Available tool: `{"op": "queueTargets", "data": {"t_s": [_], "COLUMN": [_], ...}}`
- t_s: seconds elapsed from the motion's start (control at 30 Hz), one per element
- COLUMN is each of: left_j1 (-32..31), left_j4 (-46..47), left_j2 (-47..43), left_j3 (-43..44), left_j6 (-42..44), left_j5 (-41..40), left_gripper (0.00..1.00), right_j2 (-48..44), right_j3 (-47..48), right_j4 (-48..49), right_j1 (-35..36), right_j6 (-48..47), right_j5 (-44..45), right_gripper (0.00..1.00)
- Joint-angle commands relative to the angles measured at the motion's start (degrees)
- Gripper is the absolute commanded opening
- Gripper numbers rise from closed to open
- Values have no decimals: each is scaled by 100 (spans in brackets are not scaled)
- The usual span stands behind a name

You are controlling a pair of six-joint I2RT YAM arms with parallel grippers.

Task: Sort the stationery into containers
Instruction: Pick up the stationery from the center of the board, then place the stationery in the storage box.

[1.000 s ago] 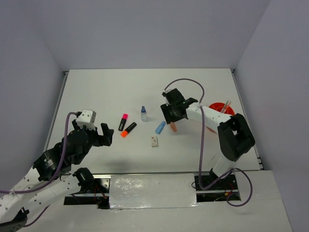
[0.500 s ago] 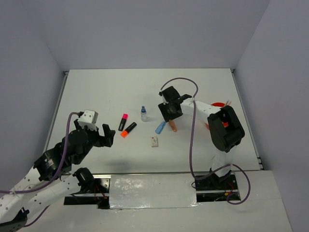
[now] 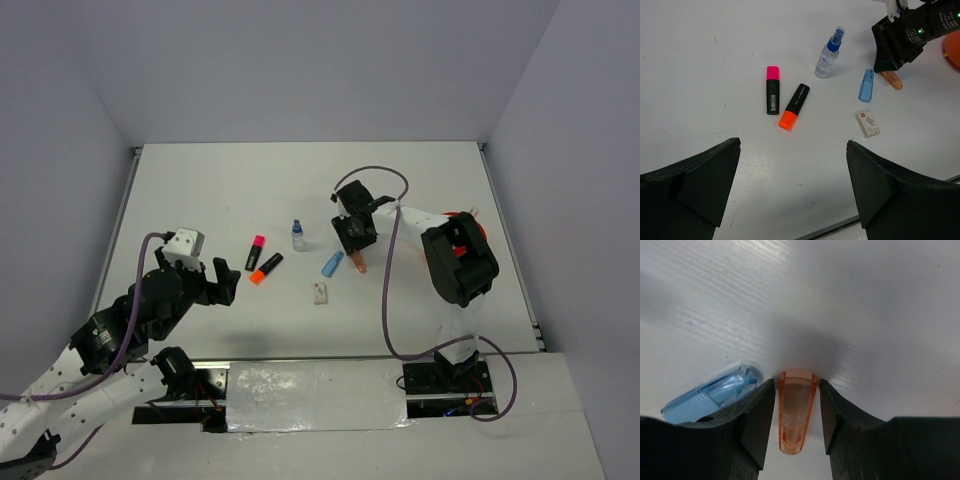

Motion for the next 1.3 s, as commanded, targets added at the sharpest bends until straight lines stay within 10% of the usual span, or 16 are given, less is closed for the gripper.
{"op": "queueTargets", "data": {"t_s": [0.0,0.3,0.73,1.27], "left_j1": [26,35,26,26], "left_j4": [263,289,359,474], "left_j2": [-77,-112,-243,-384], "left_j3": [3,-14,-32,-76], "left_j6": [126,161,214,319], "left_j5": [27,97,264,528], "left_gripper": [99,99,99,99], "right_j2": [215,-363,-3537,-3442], "right_j3": [87,-53,-2100,-2470], "right_j4": [149,394,3961,5185], "right_j1": [-43,-60,-1395,-3171], "right_j6": [-51,133,-138,-235], "right_j5": [-64,191,664,1017], "right_gripper": [48,0,0,0]}}
